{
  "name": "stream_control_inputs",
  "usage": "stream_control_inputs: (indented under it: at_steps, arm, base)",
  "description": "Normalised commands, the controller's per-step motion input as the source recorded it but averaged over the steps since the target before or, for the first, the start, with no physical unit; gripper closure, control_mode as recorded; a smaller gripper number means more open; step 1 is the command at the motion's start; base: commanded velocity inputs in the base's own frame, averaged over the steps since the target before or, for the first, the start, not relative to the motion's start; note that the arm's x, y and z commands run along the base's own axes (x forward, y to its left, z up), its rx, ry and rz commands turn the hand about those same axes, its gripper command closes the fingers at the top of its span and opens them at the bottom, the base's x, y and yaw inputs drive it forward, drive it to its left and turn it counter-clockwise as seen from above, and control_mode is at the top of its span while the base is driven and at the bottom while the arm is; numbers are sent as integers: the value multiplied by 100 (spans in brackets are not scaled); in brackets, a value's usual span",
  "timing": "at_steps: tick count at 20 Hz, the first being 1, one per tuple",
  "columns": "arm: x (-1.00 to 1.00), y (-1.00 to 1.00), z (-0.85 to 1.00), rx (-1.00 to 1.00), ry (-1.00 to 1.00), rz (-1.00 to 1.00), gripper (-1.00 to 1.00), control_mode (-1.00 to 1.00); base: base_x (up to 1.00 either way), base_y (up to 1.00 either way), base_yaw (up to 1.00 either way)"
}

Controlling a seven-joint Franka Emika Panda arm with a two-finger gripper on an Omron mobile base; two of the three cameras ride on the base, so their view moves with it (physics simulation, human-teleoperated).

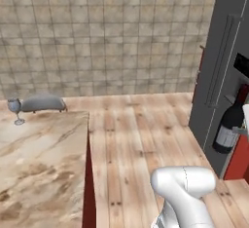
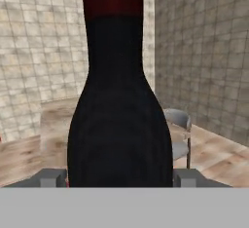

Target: There is a wine glass and glass cup on the dining counter. Place the wine bottle next to the wine glass and the juice bottle next to the glass cup.

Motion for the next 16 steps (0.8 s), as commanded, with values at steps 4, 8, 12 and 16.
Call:
stream_control_inputs:
  at_steps: [4, 8, 12, 16]
  arm:
    - [0, 0, 0, 0, 0, 0, 100, 100]
    - [0, 0, 0, 0, 0, 0, 100, 100]
    - [0, 0, 0, 0, 0, 0, 100, 100]
    - [0, 0, 0, 0, 0, 0, 100, 100]
  base:
    - [84, -37, 0]
    - [83, -40, 2]
    - [73, -40, 15]
    - [44, -23, 62]
